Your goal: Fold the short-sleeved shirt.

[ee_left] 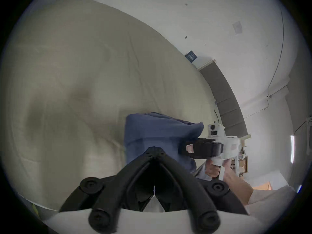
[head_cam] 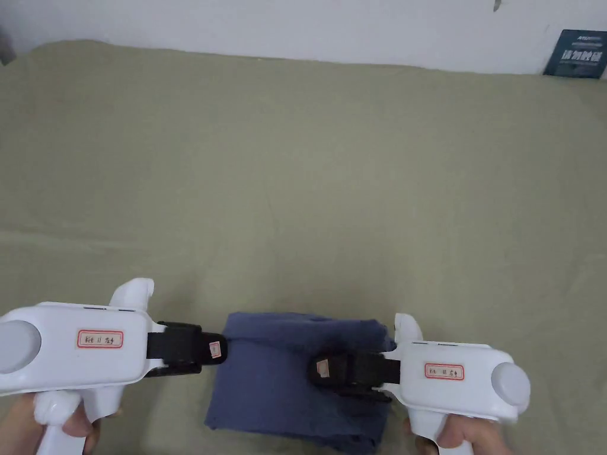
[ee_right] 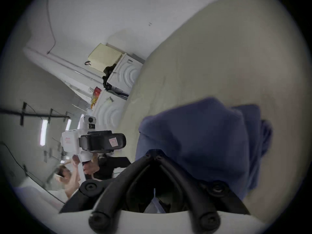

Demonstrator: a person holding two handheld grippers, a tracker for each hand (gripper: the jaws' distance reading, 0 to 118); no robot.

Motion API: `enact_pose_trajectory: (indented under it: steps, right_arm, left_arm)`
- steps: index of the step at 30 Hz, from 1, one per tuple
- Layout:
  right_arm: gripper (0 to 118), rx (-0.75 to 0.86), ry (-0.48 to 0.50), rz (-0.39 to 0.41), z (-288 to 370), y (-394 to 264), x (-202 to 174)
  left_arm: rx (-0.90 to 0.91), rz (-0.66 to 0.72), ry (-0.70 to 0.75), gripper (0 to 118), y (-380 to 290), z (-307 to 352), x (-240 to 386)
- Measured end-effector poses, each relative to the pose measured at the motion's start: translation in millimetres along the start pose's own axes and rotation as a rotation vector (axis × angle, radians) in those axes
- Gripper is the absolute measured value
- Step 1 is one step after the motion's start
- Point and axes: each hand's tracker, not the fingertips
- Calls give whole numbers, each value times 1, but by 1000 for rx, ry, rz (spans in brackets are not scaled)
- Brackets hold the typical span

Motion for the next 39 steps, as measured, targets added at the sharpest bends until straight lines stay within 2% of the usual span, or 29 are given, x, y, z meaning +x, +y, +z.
enact_pose_trajectory:
  steps: [1,3,4,5,6,7,8,9,10,14,16,17,18,19,20,21,23,24,26,28,29,31,33,34,35,37,39]
  right_arm:
    - [0,-5,-1,-7,0,1,9]
    - [0,2,96,-106,2,1,22]
    - [0,8,108,-129,3,2,25]
    - [0,0,106,-107,3,3,26]
    - [0,-6,103,-98,2,4,27]
    - [0,-9,105,-98,2,3,26]
    - [0,-12,111,-103,2,4,26]
    - [0,-14,113,-105,2,4,26]
    - [0,-15,117,-105,2,4,27]
    - [0,-14,134,-123,2,3,30]
    - [0,-17,141,-132,2,4,31]
    - [0,-18,144,-137,1,4,32]
    - [0,-20,146,-140,1,4,32]
    - [0,-20,149,-141,1,5,34]
    - [0,-17,153,-148,1,5,35]
    - [0,-13,156,-154,1,5,36]
    - [0,-5,142,-160,2,5,34]
    - [0,-1,137,-162,3,5,30]
    - [0,11,39,-113,6,6,14]
    - [0,53,-99,-3,16,5,-13]
    - [0,105,-206,107,26,2,-37]
    - [0,256,-456,401,45,-11,-88]
    - [0,570,-842,674,55,-33,-134]
    - [0,705,-957,737,58,-40,-145]
    - [0,830,-1035,772,63,-43,-152]
    - [0,920,-1075,774,72,-42,-163]
    - [0,975,-1061,750,81,-36,-167]
  left_arm:
    - [-8,4,0,0,2,-2,-4]
    - [-29,8,-16,0,7,-5,-10]
    - [-36,12,-25,0,9,-7,-15]
    - [-55,16,-46,2,12,-9,-18]
    - [-70,20,-77,9,14,-12,-21]
    - [-92,27,-124,26,16,-15,-24]
    - [-103,17,-155,71,16,-18,-25]
    - [-115,-8,-173,104,17,-24,-25]
    - [-132,-20,-183,118,17,-29,-24]
    - [-193,66,-246,117,18,-54,-30]
    - [-205,61,-253,111,19,-71,-32]
    - [-205,64,-263,105,19,-78,-32]
    - [-200,87,-303,91,21,-82,-32]
    - [-188,130,-300,64,22,-85,-32]
    - [-176,148,-228,28,23,-89,-34]
    - [-185,110,-159,27,21,-94,-34]
    - [-175,166,-256,27,19,-93,-37]
    - [-178,164,-245,27,18,-90,-38]
    - [-173,135,-219,27,16,-88,-30]
    - [-169,125,-200,27,18,-84,-26]
    - [-170,118,-190,27,19,-83,-25]
    - [-170,111,-177,27,20,-82,-22]
    - [-172,105,-169,27,21,-82,-28]
    - [-170,101,-161,27,21,-81,-27]
    - [-169,100,-159,27,21,-80,-26]
    - [-165,102,-154,27,19,-78,-24]
    - [-163,98,-149,27,20,-76,-22]
